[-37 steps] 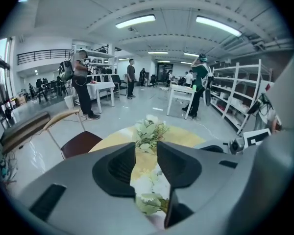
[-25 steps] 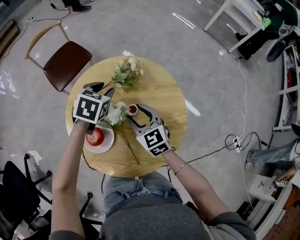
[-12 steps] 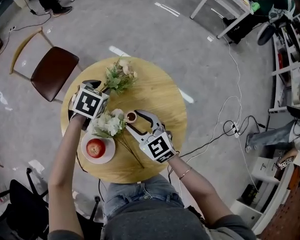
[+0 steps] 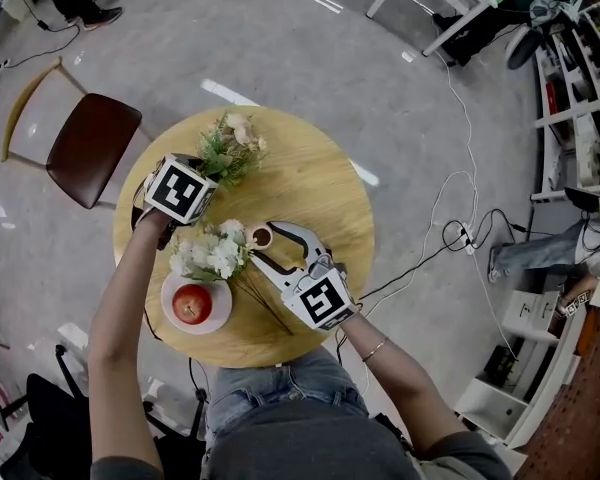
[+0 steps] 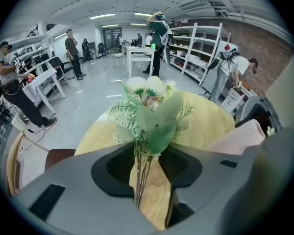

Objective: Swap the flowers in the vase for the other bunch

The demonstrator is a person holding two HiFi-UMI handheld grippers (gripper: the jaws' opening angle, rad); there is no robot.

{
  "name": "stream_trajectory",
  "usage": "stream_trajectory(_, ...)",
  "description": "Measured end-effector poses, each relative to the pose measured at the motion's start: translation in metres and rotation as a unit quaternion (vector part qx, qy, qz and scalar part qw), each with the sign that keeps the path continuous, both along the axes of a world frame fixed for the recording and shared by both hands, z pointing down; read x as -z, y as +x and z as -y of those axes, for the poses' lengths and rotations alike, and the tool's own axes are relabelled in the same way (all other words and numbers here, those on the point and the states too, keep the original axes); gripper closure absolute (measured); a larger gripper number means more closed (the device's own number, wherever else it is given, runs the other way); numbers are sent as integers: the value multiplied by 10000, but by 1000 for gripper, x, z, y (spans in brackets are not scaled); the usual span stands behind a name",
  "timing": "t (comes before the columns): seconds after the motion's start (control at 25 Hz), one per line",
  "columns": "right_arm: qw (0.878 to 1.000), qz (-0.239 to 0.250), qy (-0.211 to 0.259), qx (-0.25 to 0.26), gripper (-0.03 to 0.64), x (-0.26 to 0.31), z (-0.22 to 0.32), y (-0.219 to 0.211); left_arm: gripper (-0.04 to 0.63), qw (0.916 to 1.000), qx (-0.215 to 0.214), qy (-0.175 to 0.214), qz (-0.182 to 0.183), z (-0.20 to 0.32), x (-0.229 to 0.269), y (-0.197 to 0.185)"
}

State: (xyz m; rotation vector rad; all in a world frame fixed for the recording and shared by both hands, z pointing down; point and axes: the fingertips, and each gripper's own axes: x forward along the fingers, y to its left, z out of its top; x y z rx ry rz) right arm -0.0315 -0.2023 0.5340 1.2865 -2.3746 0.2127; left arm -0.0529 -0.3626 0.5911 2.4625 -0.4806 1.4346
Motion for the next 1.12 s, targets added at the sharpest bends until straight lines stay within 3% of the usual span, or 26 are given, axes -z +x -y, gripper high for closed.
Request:
stream_trajectory(0.4, 10000, 9, 25, -53, 390, 1, 0, 2, 463, 9983, -197, -503, 207, -2, -20, 11)
stream_trajectory(0.6, 10000, 15, 25, -72, 390, 0, 0, 0, 523, 9989, -30, -423, 203, 2, -19, 10)
stream_trajectory(0.88, 10000, 41, 47, -24, 390, -2, -1, 2, 560, 9958, 695, -52, -589, 9, 26, 10)
stream_trajectory(1.12, 9999, -19, 64, 121, 390, -3, -1, 3, 561, 9808, 1210, 654, -1379, 14, 96, -3)
